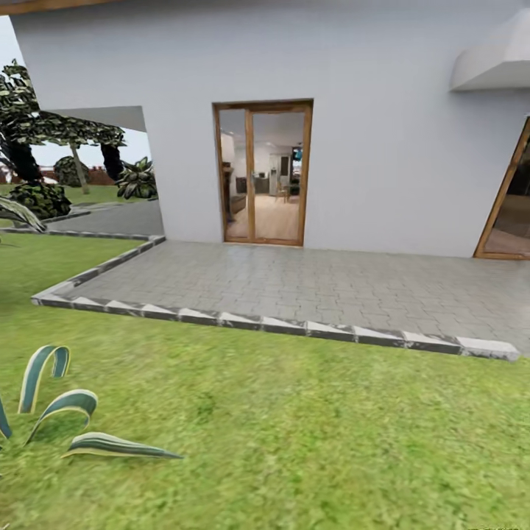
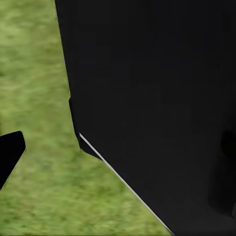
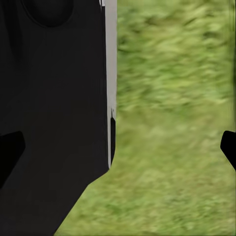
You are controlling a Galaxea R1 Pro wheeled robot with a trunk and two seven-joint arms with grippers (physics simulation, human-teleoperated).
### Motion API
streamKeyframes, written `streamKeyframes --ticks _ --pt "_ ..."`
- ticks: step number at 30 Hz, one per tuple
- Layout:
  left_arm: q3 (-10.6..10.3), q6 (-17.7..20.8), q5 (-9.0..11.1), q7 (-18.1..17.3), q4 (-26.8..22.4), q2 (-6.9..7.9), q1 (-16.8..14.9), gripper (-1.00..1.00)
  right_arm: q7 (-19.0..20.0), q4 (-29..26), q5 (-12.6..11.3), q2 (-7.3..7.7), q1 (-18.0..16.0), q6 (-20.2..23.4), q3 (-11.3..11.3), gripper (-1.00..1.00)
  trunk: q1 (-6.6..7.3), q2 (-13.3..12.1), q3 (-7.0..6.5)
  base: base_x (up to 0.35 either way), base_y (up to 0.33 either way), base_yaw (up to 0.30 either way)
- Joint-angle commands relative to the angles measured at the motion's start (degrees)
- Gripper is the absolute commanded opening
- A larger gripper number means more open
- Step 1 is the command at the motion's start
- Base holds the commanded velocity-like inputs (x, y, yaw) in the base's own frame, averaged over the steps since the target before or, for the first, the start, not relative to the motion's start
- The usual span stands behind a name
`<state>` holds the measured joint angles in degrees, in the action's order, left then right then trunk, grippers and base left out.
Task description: Take the three Easter eggs out of the wicker basket on the lawn in the garden, then place them on the lawn next to a single tree (choose any tree) so that all three eggs are next to the same tree and none are left in the basket.
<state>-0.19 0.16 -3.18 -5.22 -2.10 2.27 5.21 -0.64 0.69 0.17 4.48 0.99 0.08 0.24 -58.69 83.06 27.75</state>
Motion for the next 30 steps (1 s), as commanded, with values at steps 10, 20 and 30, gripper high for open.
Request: streamKeyframes --ticks 10,20,30 --pt "0.0 0.0 -0.3 -0.1 -0.2 0.02 0.1 1.0 -0.1 0.0 0.0 0.0 0.0 0.0 0.0 1.0 -0.03 0.0 0.38 0.305 -0.173 -0.293" --pt "0.0 0.0 -0.3 -0.1 -0.2 0.02 0.1 1.0 -0.1 0.0 -0.1 -0.05 0.0 0.0 -0.2 1.0 -0.03 0.0 0.73 0.305 -0.174 -0.293" --pt "0.0 0.0 -0.3 -0.2 -0.2 0.02 0.1 1.0 0.0 -0.4 -0.2 0.2 0.0 0.0 -0.3 1.0 -0.03 0.0 1.07 0.295 -0.178 -0.281"
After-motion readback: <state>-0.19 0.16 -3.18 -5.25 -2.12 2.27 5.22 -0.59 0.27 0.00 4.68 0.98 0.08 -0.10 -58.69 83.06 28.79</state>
